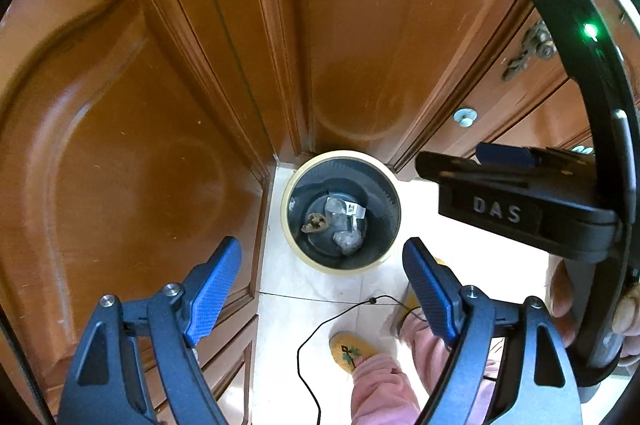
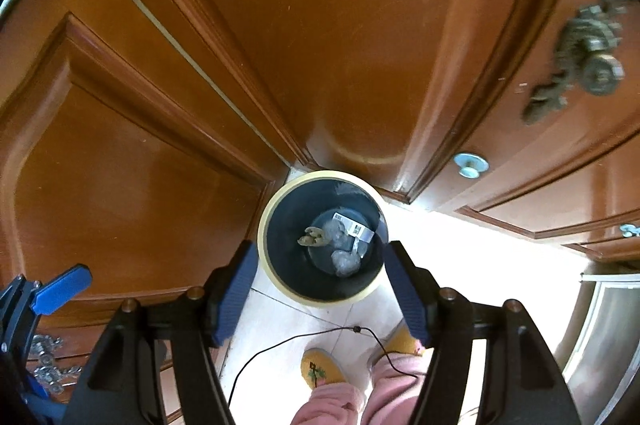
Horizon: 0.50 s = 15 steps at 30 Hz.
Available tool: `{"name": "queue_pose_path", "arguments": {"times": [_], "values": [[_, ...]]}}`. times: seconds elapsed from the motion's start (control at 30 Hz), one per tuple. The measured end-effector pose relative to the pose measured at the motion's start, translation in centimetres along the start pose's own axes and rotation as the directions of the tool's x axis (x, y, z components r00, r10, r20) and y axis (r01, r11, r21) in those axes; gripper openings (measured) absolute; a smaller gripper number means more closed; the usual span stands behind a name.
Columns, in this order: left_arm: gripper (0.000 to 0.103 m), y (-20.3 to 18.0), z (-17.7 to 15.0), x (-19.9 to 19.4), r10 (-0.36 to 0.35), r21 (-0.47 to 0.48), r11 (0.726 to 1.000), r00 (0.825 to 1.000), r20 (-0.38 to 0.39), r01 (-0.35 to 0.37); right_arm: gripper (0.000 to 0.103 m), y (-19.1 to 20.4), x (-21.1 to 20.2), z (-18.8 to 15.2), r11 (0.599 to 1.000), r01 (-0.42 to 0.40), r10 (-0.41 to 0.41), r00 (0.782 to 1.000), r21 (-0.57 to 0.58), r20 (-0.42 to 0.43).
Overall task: Collect trash
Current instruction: 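Open the left tool to drop the loofah while the right tool releases the bottle into the bin, then raise both tools back toward the remaining counter trash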
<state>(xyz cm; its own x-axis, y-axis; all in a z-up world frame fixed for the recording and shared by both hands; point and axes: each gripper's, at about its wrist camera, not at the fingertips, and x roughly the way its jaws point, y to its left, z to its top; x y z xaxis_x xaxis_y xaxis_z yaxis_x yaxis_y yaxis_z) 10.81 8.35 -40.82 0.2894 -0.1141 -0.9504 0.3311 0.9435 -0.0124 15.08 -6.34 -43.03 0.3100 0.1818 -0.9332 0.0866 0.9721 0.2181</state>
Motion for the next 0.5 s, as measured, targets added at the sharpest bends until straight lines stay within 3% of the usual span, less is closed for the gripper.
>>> {"name": "queue_pose_path", "arguments": {"times": [0.3,0.5], "values": [[0.082,-0.9,0.5,-6.2,-0.054,-0.04,0.998,0.999,0.0,0.054,0.066,-2.2,-7.4,-1.0,0.999,-0.005,0.004,1.0,0.043,0.03],[0.082,-2.2,1.6,-12.0,-0.097,-0.022,0.995,0.995,0.032,0.097,0.066,-3.4,-14.6,-1.9,0.997,0.0,-0.006,0.997,0.071,0.083]]}}
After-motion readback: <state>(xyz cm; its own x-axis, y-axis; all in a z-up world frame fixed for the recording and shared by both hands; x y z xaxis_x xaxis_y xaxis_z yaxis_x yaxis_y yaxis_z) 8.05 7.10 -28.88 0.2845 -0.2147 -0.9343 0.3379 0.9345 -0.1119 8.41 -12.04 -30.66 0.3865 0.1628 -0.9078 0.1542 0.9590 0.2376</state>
